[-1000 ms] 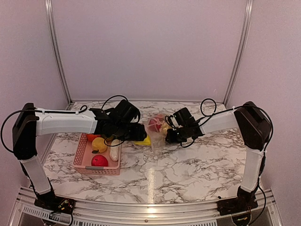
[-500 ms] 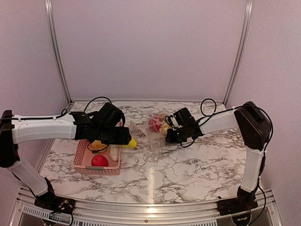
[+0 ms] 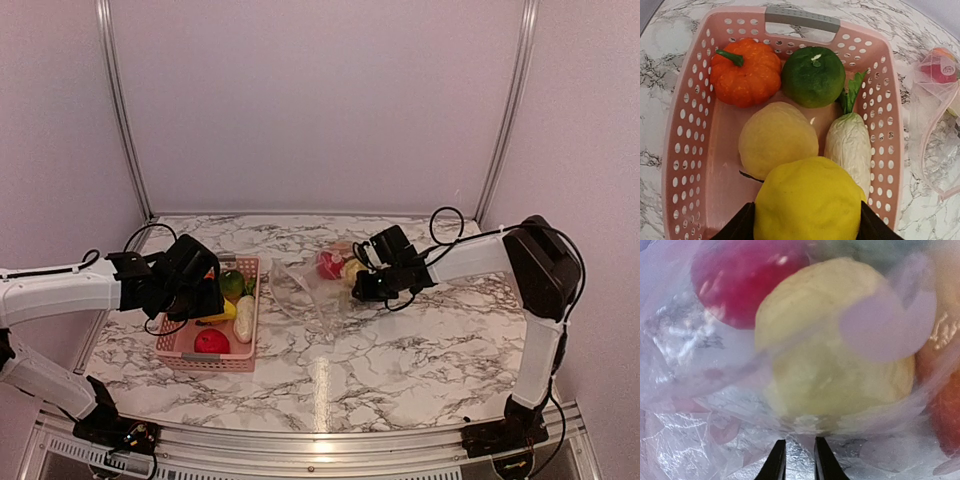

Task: Open the zip-top bag and remove the fake food
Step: Place the fake fruit in the bin.

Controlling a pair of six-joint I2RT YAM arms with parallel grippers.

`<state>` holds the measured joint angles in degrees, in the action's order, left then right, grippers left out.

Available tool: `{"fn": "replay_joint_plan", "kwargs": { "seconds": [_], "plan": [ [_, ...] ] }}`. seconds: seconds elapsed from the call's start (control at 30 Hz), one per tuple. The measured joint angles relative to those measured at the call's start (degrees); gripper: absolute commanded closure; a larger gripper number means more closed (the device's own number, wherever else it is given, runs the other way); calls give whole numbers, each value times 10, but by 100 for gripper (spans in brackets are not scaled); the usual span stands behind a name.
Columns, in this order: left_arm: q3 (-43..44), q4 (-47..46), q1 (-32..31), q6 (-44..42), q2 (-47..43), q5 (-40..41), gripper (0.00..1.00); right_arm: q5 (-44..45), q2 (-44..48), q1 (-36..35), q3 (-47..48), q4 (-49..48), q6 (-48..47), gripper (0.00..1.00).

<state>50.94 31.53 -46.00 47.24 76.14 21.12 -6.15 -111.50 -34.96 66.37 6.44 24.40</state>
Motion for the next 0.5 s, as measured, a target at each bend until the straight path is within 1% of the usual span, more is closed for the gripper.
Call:
{"fn": "replay_joint_plan", "kwargs": {
  "seconds": [0.13, 0.3, 0.5],
  "plan": [
    [-40, 6, 29, 24, -28, -1, 48, 0, 17, 1, 0, 1, 0, 81],
    [-66, 5, 55, 42, -34, -8, 48, 0, 39, 1, 0, 1, 0, 80],
    [-77, 5, 64, 51, -34, -3, 44, -1, 60, 1, 0, 5, -2, 80]
  ]
}}
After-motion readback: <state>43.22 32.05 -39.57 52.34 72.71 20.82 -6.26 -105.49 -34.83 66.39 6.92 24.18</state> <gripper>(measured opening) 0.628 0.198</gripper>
